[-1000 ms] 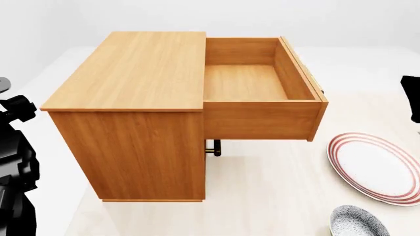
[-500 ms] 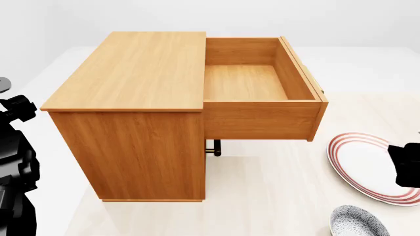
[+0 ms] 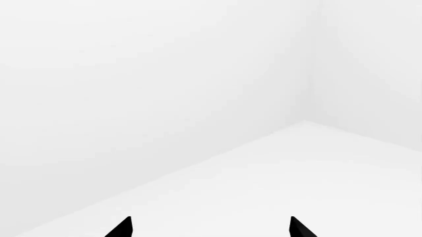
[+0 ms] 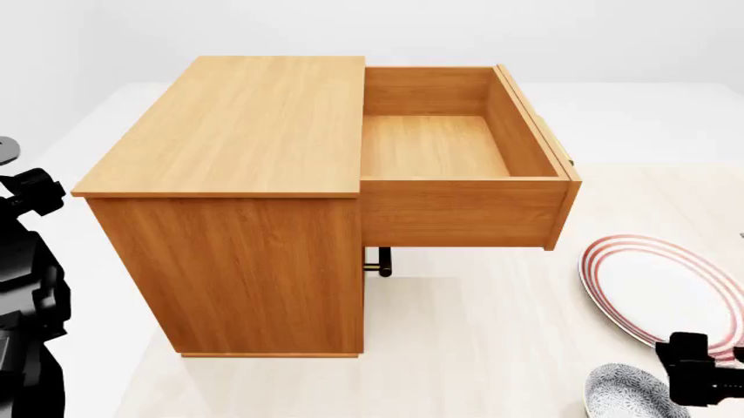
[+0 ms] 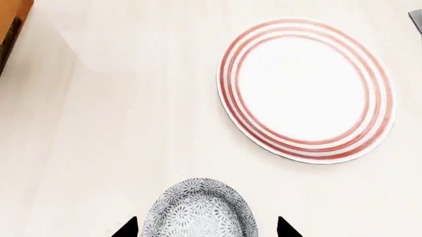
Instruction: Open the top drawer of the cabinet and put the bowl in it.
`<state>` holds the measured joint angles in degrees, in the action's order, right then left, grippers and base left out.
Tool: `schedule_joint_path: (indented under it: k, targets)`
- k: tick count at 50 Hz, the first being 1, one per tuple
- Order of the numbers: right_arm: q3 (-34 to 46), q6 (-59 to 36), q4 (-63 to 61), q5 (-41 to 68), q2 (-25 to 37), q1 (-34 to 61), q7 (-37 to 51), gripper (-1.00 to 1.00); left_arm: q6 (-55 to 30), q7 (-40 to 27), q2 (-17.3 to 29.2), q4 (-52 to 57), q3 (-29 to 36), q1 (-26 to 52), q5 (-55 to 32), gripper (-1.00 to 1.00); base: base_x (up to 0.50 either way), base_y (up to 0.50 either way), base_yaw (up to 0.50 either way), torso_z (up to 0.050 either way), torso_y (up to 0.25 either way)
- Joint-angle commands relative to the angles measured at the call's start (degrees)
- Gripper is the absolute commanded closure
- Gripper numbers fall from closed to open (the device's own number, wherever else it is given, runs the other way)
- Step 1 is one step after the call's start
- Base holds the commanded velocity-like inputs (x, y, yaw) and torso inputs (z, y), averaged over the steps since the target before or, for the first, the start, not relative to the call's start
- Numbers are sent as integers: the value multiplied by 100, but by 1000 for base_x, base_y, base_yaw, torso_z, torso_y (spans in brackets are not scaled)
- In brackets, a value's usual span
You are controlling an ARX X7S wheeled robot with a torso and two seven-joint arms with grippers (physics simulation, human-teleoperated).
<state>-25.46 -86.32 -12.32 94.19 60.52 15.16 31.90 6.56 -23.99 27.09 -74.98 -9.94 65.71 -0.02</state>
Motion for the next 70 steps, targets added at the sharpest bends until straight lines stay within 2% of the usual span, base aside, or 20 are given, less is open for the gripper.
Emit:
schedule_joint_path:
  k: [1, 21, 49, 70]
  targets:
    - [293, 159, 31, -611, 117, -326, -535, -100, 12, 10, -3, 0, -2, -1, 0, -100, 0, 0, 0, 0, 0]
    - [523, 619, 279, -1321, 345, -583, -989, -100, 19, 21, 3, 0, 6, -2, 3, -100, 0, 0, 0, 0, 0]
    - [1755, 1532, 844, -2510, -129, -436, -1651, -100, 30, 14, 4, 0, 27, -6, 3, -100, 0, 0, 0, 0, 0]
    - [2200, 2050, 1183, -3041, -350, -599, -2039, -100, 46, 20, 3, 0, 32, -13, 0, -100, 0, 0, 0, 0, 0]
